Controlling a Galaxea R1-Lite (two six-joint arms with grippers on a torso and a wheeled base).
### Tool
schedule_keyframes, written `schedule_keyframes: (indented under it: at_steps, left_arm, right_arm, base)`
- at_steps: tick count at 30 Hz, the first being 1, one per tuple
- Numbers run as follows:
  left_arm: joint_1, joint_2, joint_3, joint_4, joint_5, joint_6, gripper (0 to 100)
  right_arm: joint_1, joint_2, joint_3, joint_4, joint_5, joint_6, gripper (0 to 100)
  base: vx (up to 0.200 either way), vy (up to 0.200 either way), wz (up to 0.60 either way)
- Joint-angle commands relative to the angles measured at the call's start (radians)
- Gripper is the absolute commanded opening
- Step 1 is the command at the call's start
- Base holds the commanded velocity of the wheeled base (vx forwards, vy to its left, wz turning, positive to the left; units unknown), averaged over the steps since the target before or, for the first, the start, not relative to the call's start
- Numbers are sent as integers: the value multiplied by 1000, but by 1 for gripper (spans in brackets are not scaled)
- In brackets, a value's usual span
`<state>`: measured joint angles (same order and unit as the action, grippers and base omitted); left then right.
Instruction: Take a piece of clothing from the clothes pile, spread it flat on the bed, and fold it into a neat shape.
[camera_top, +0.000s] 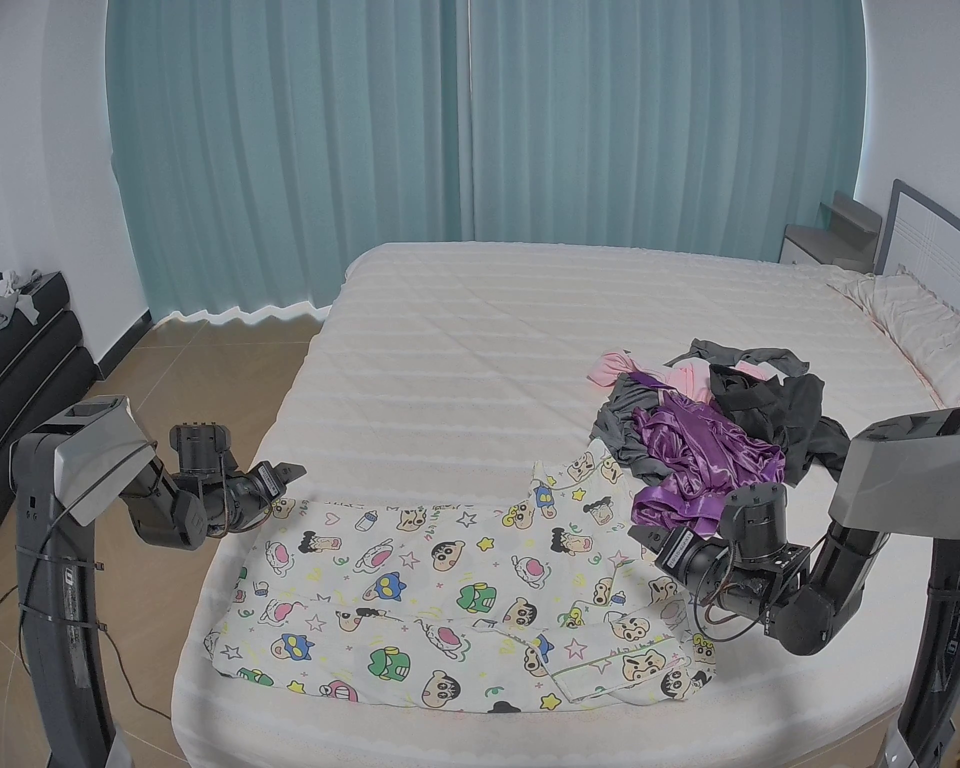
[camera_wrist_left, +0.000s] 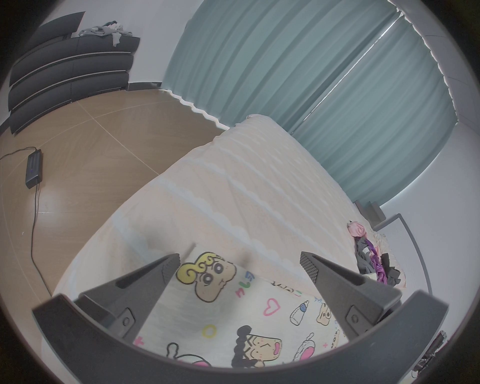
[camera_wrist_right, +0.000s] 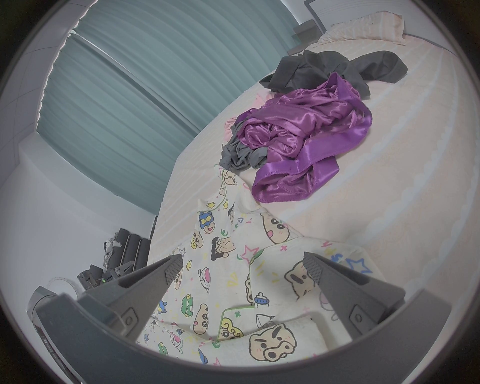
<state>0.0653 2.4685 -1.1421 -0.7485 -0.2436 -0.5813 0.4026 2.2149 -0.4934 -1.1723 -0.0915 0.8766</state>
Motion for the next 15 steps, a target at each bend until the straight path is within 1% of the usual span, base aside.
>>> schedule_keyframes:
  at_steps: [1,6,15]
  left_arm:
    - [-4,46,-14,-3,9,0,100]
    - [-7,50,-16,-17,29,1,100]
    - [-10,58,-18,-28,32,3,100]
  right_arm:
    - [7,14,4,-7,-1,1,100]
    - [9,16,4,-7,-1,-1,100]
    - [9,22,-2,-7,1,-1,100]
  base:
    - [0,0,0]
    - [0,0,0]
    - [0,0,0]
